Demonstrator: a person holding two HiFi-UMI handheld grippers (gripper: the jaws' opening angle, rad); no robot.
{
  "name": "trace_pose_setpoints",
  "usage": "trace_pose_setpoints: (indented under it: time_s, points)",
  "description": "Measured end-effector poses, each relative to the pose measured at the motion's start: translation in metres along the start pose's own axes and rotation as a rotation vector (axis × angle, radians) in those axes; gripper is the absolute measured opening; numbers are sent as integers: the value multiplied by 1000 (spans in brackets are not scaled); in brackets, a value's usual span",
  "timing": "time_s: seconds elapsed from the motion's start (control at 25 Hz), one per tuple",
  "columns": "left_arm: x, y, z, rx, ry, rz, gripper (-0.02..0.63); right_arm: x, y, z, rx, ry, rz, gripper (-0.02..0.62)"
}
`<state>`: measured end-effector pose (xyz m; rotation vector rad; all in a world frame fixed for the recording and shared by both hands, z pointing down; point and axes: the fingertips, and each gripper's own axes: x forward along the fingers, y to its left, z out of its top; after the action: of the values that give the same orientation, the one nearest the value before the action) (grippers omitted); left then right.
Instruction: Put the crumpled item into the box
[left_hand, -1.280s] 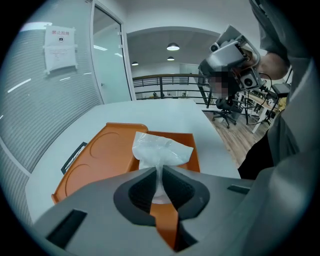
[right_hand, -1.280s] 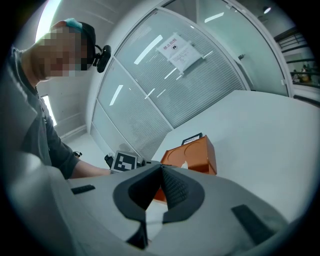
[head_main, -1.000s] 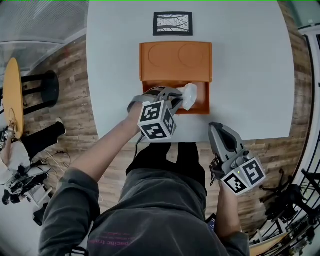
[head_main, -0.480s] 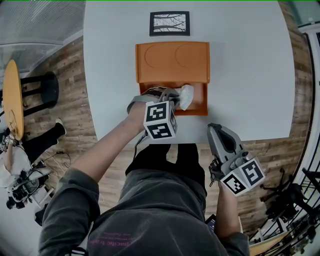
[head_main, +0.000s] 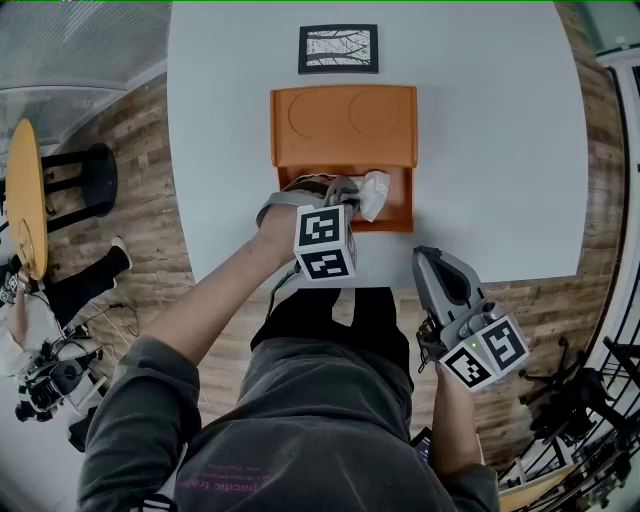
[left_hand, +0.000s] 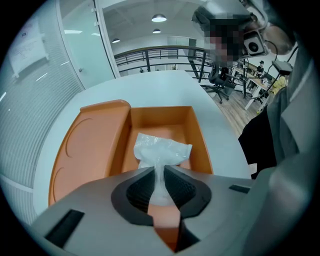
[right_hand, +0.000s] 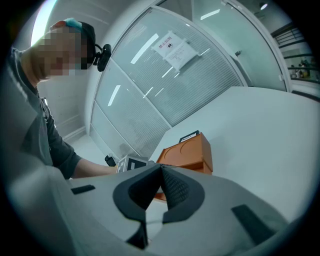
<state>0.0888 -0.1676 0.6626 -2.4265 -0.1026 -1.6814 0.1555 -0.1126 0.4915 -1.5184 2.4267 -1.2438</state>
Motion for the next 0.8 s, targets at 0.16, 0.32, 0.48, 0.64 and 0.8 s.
trace_pose_setpoints:
  time_s: [0.16,0.32,0.48,0.64,0.8]
  points:
    - [-6,-1,5,-14,-24,-3,98,-1,2,2,-5,0,3,2]
    - [-13,3,5,-28,-41,15,98,2,8,5,-16,-1,11,2]
    - [-22,6,9,-53,-67,24,98,2,10,9,-29,1,17,2]
    - [-34,11,10,-91,-103,58,98,5,17,14,-48,4,29,2]
    - [-50,14,11,-146,-154,87,98,7,24,19,-68,6,36,2]
